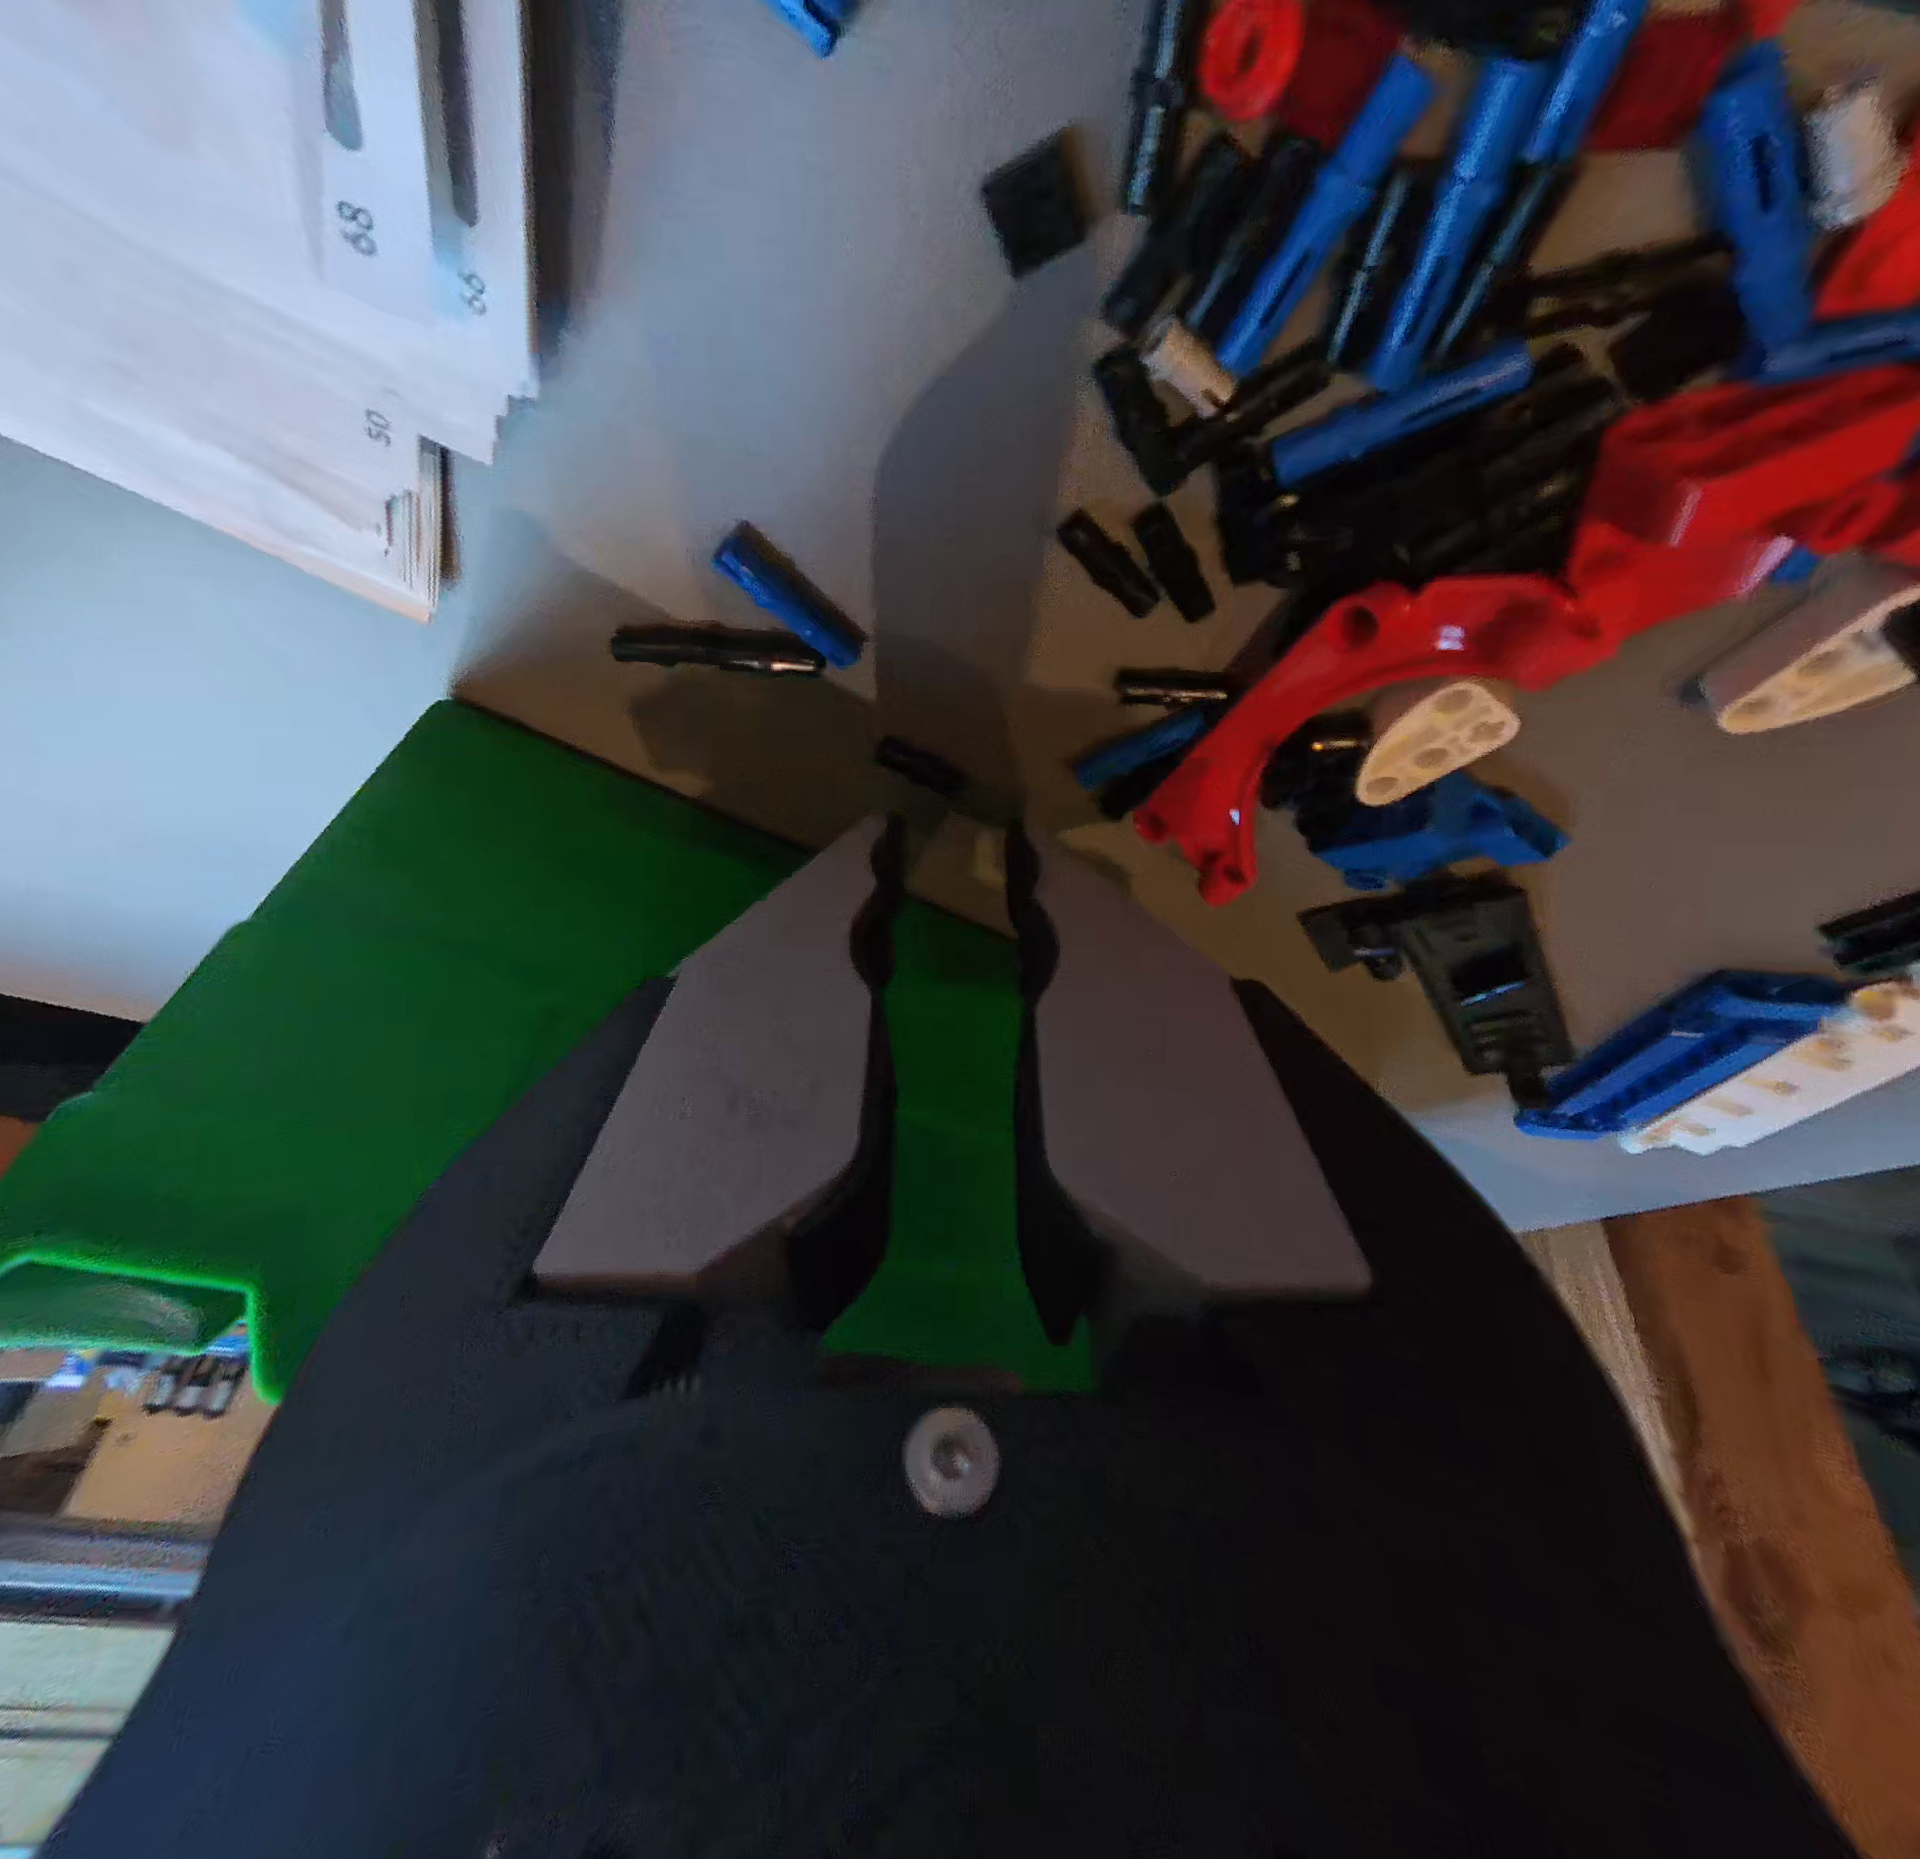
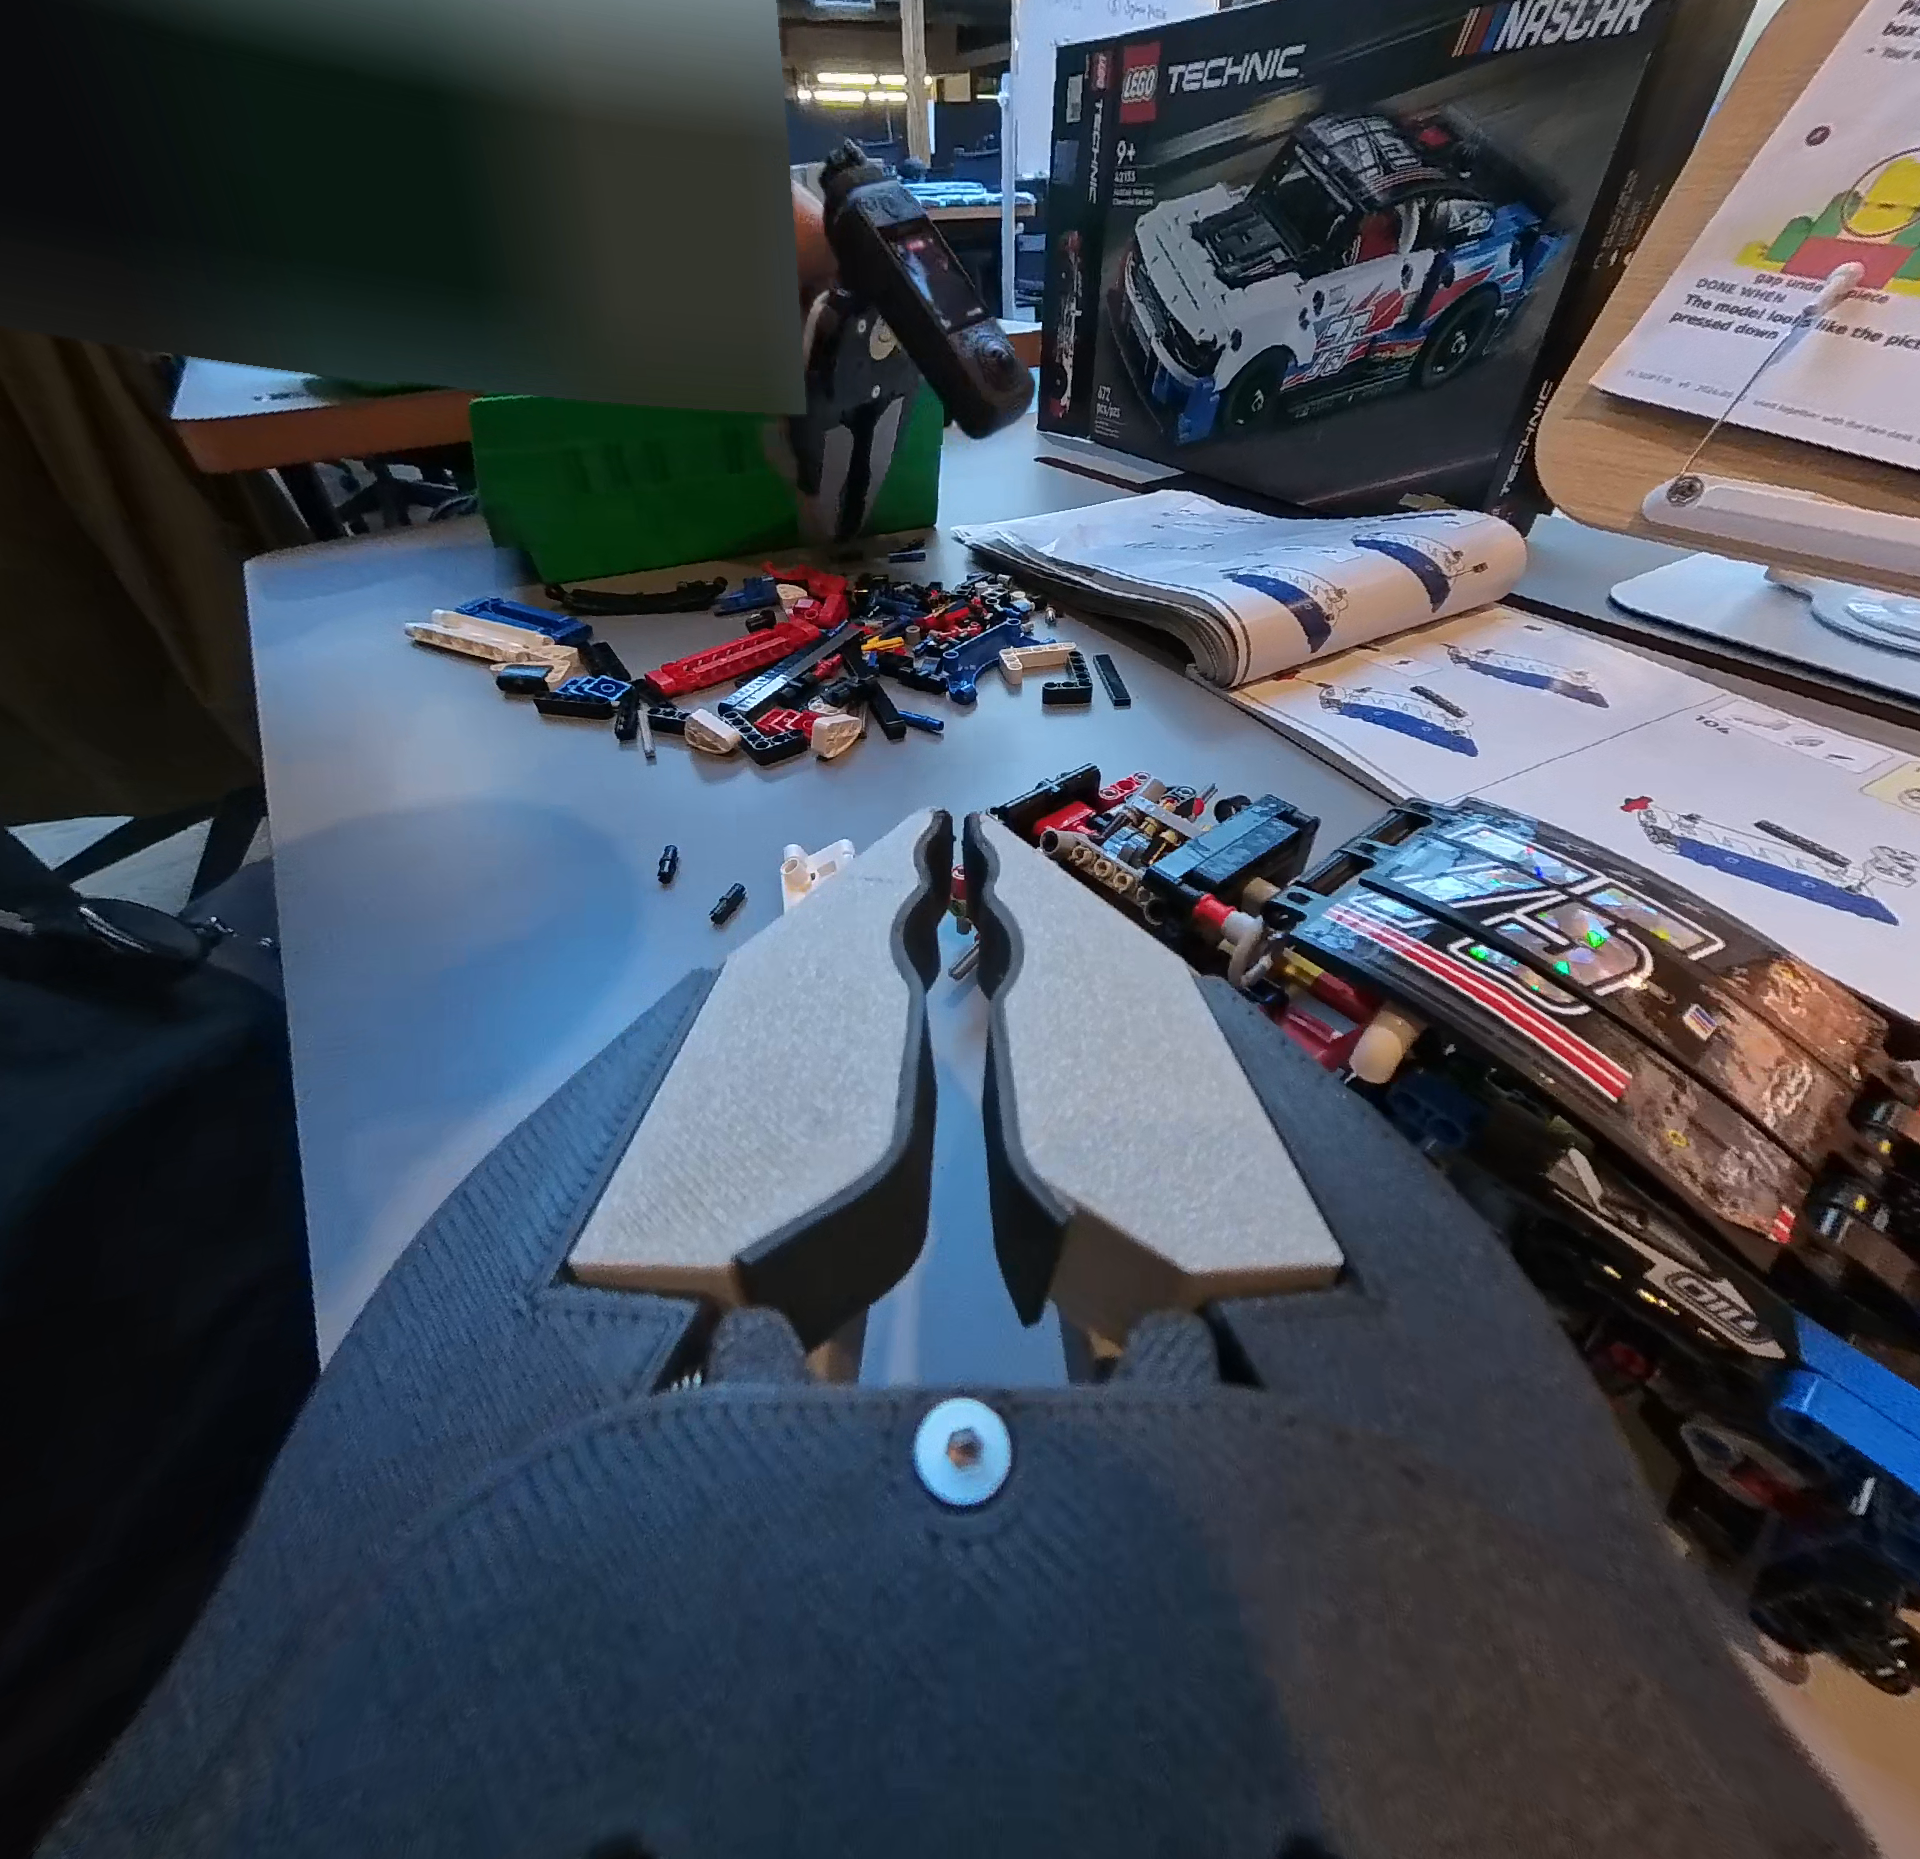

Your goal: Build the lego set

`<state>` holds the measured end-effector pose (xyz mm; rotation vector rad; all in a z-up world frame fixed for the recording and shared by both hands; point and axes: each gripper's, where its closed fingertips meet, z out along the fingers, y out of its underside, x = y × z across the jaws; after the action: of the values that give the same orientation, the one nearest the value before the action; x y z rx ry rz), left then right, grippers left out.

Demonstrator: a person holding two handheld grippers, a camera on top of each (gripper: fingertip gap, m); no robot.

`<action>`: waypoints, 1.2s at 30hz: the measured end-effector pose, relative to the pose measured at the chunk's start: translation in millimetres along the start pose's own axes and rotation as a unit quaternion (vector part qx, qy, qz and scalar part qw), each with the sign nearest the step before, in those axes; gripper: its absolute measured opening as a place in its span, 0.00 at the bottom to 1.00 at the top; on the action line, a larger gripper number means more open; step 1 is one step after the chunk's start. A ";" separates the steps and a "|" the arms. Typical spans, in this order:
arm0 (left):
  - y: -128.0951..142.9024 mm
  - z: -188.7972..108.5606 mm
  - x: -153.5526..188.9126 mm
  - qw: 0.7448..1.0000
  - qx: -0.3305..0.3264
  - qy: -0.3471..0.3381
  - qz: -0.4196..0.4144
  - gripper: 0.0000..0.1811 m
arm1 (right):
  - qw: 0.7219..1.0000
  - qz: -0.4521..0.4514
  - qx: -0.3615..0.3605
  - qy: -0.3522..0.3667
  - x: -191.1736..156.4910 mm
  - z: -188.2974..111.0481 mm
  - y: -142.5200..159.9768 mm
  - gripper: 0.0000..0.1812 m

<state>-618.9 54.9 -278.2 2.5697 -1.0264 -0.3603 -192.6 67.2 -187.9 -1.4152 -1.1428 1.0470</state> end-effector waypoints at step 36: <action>-18.0 -7.0 0.3 0.970 0.059 0.120 -0.204 0.05 | 0.998 -0.051 -0.026 0.016 -6.3 1.7 7.2 0.00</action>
<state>-605.1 68.5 -279.2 2.8387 -0.4438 -0.0842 -194.5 60.9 -195.0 -1.3939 -1.2132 0.9265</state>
